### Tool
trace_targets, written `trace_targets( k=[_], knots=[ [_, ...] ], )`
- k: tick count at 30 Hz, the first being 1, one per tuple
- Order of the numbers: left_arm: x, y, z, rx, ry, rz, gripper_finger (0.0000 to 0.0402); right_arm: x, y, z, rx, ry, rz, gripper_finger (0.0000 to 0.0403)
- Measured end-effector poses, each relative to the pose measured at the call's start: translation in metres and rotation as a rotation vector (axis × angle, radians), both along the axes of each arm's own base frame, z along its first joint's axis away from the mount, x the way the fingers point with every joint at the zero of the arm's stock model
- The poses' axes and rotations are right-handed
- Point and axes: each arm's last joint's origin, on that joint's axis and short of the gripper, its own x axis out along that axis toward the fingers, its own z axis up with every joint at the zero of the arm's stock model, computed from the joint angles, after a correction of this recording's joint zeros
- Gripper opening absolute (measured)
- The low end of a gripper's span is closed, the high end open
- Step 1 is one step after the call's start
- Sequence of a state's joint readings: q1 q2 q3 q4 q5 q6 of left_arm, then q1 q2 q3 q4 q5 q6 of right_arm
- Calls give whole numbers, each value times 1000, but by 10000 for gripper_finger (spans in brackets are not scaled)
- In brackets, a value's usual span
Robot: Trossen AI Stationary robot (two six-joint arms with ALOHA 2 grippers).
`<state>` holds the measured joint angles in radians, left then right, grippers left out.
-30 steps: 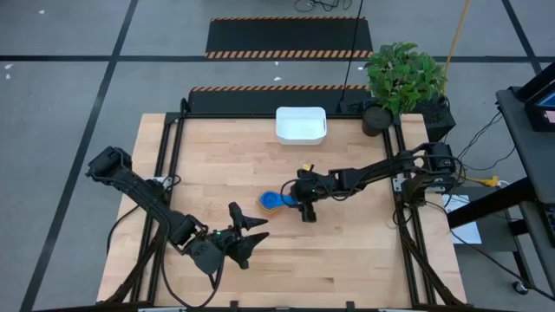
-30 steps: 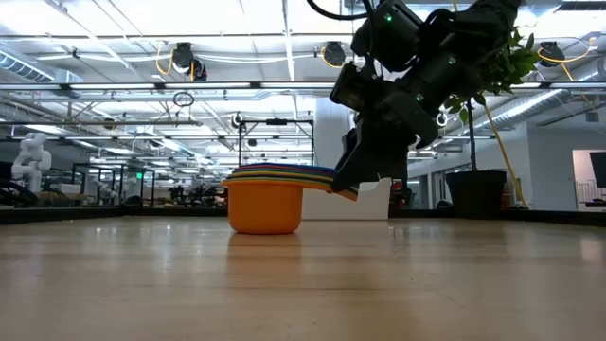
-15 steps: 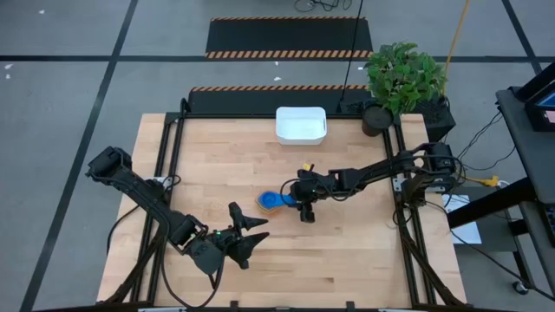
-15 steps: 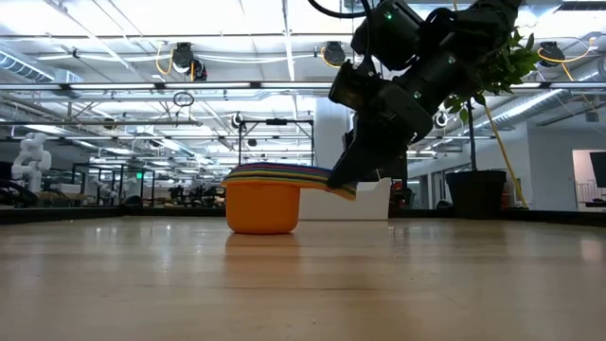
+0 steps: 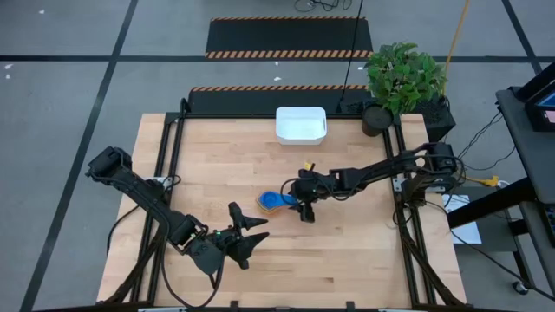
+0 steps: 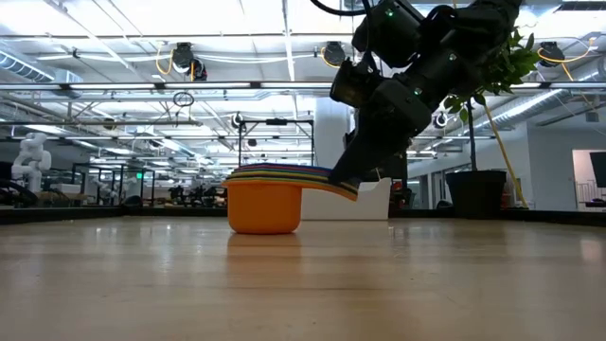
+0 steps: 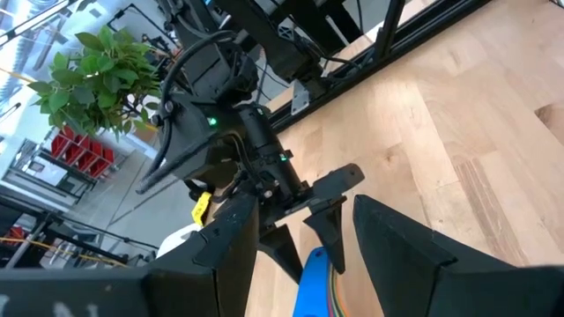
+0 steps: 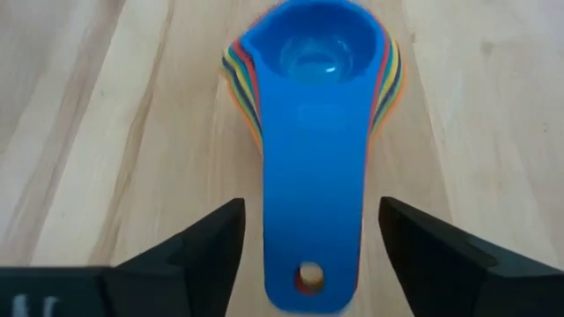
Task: Nest measuring cups in basket
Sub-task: Put the nested measuring cups into the white bin
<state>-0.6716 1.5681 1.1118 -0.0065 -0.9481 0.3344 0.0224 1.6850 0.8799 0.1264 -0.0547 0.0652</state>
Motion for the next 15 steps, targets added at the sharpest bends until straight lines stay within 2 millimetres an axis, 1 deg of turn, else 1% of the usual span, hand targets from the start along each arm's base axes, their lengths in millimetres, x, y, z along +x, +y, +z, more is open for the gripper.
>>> trace_targets(
  k=[6, 11, 15],
  knots=[
    [2, 3, 0, -4, -2, 11, 191, -6, 4, -5, -42, 73, 48, 256],
    [6, 9, 0, -28, -11, 39, 191, -5, 7, -4, -138, 62, 72, 255],
    [9, 14, 0, -47, -16, 58, 191, -5, 6, -4, -202, 63, 78, 245]
  ],
)
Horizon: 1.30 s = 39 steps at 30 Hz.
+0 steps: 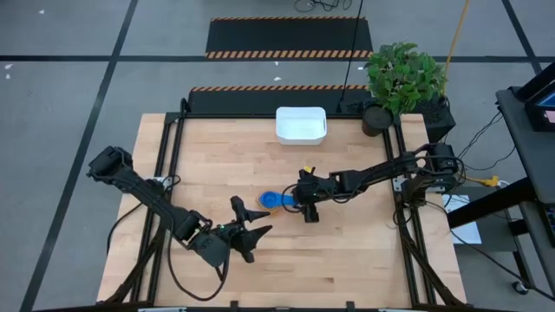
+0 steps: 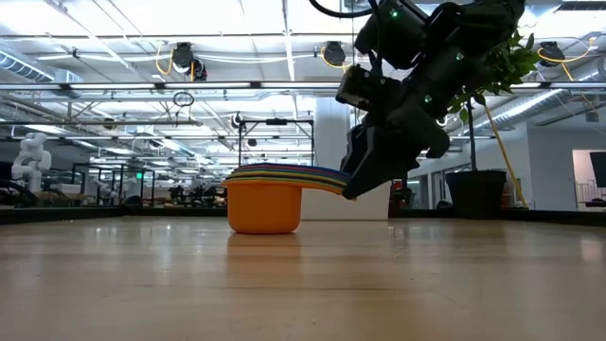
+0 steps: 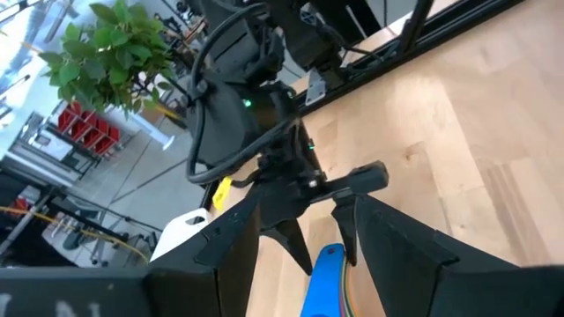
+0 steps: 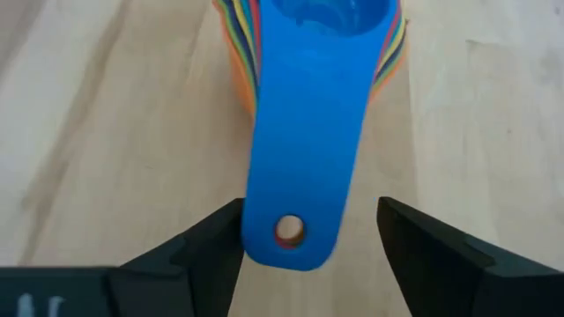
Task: Nest measuring cups in basket
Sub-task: Put the nested measuring cups into the white bin
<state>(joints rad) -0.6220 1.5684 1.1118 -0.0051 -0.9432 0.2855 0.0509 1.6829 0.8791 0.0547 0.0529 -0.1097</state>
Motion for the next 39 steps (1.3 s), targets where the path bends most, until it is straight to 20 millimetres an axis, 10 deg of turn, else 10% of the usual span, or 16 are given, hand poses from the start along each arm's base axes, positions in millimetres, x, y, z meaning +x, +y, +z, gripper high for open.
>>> trace_targets(
  k=[39],
  knots=[
    [1, 1, 0, -6, -1, 4, 191, 3, 19, -17, -92, -32, -19, 256]
  ],
)
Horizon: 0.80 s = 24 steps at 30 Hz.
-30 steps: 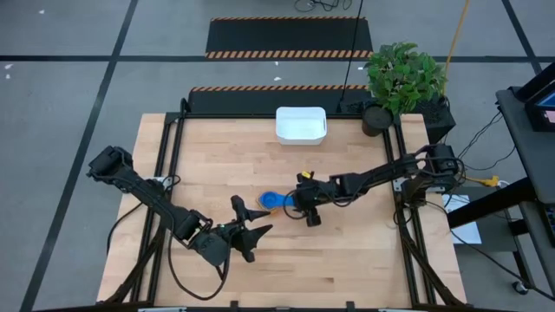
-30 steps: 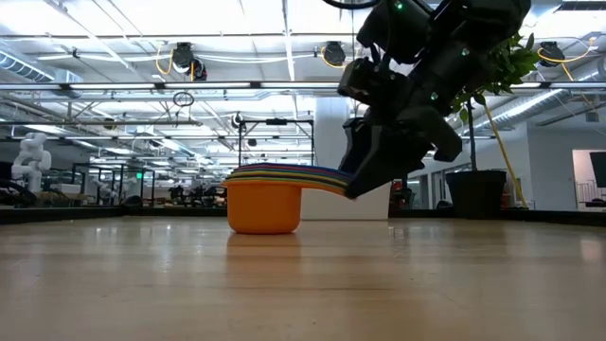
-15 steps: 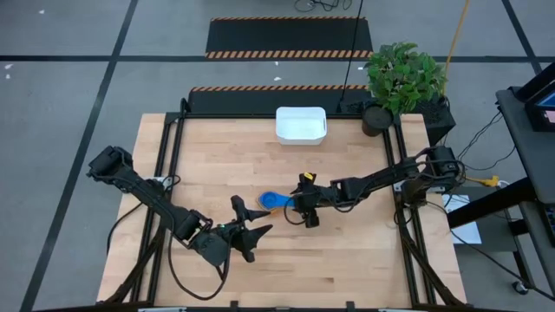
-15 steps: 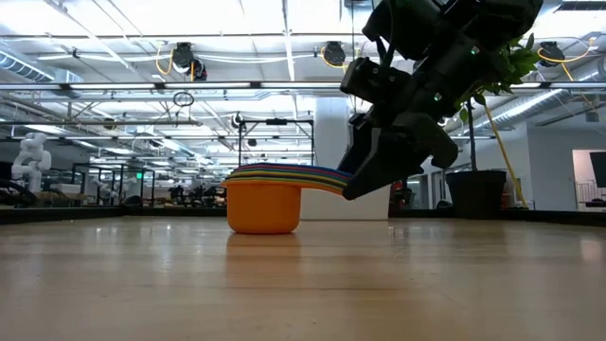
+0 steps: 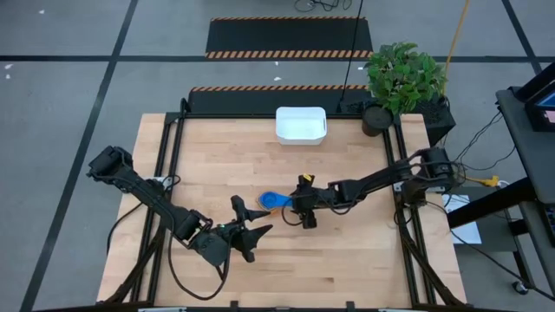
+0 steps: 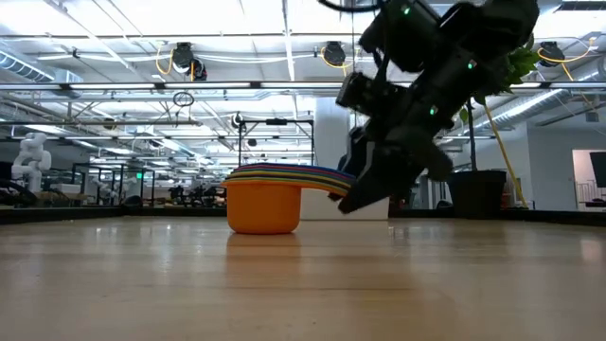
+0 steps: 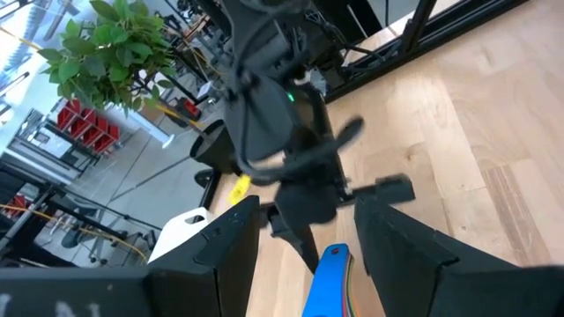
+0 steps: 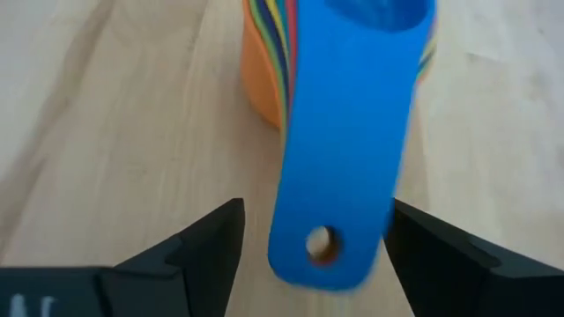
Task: Nest measuring cups in basket
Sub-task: Put the nested measuring cups into the white bin
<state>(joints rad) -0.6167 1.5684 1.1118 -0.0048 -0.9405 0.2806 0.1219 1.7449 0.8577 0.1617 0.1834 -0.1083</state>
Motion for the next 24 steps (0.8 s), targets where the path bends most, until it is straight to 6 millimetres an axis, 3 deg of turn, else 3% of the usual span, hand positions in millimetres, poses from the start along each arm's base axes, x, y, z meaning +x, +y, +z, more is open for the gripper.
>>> trace_targets(
  k=[5, 9, 18, 24],
  knots=[
    [0, 0, 0, 5, 2, -1, 191, 10, -1, -17, -7, 13, 2, 268],
    [-1, -2, -1, 12, 10, -8, 191, 11, -5, -15, -11, 22, -7, 265],
    [-3, -3, -2, 22, 23, -16, 191, 5, -5, 9, 22, -11, -31, 241],
    [-3, -3, -2, 20, 21, -15, 191, 2, -5, 8, 44, 21, -29, 236]
  ],
)
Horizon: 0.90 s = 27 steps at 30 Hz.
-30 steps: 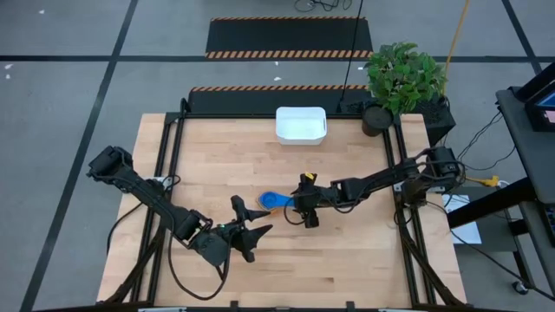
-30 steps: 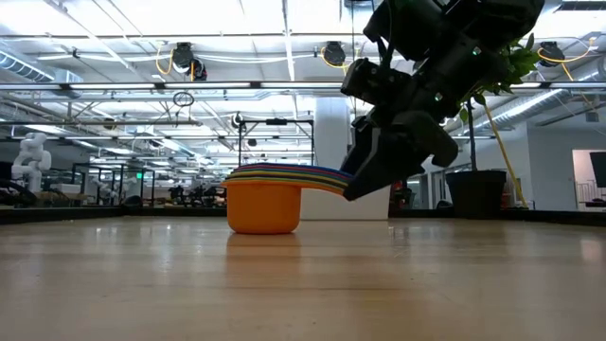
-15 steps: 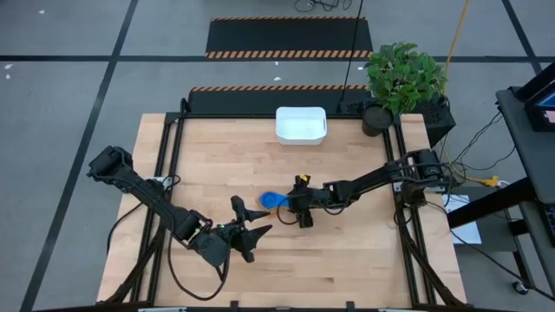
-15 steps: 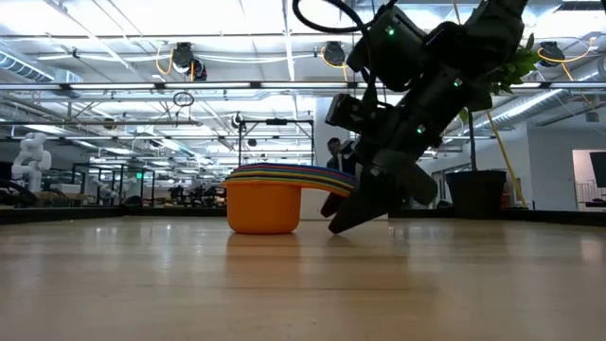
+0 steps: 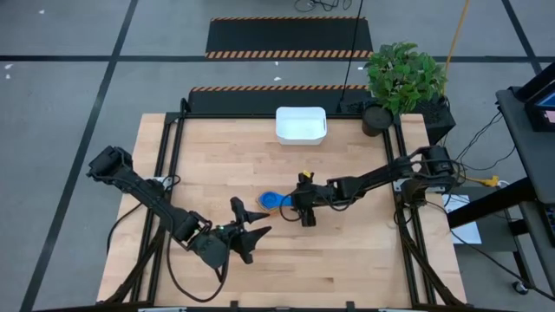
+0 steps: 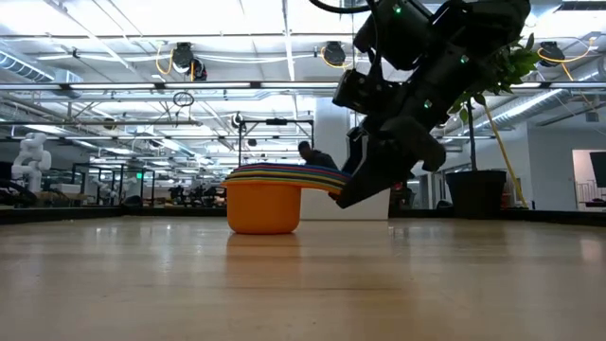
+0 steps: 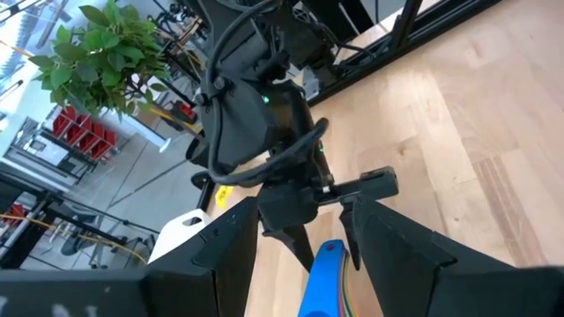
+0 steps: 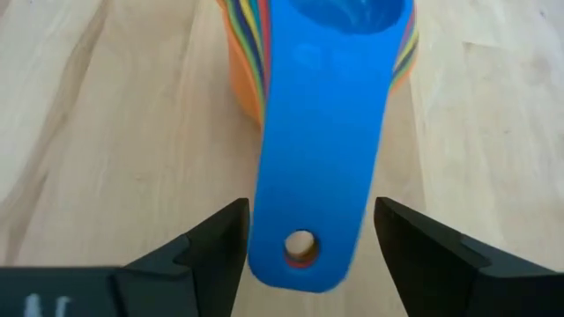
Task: Nest measuring cups in basket
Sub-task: Put the nested measuring cups into the white bin
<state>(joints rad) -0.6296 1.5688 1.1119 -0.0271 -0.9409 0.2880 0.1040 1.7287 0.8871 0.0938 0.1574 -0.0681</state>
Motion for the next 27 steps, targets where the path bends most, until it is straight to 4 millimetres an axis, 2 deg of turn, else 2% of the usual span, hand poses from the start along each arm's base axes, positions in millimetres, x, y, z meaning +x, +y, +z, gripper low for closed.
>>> trace_targets(
  k=[8, 12, 17, 21, 27],
  knots=[
    [0, 0, 0, -2, -2, 0, 191, 0, -1, 0, -37, 2, 1, 212],
    [0, 0, 0, -2, -2, 0, 191, 0, -4, 0, -39, 3, -3, 177],
    [0, 0, 0, 7, 1, -2, 191, 0, -6, 0, -32, 6, 18, 108],
    [-1, 0, 0, 35, 10, -3, 191, 1, -9, 0, -18, 8, 38, 105],
    [-14, 8, 14, 54, 7, 52, 191, -1, -9, 4, -11, 2, 61, 105]
  ],
)
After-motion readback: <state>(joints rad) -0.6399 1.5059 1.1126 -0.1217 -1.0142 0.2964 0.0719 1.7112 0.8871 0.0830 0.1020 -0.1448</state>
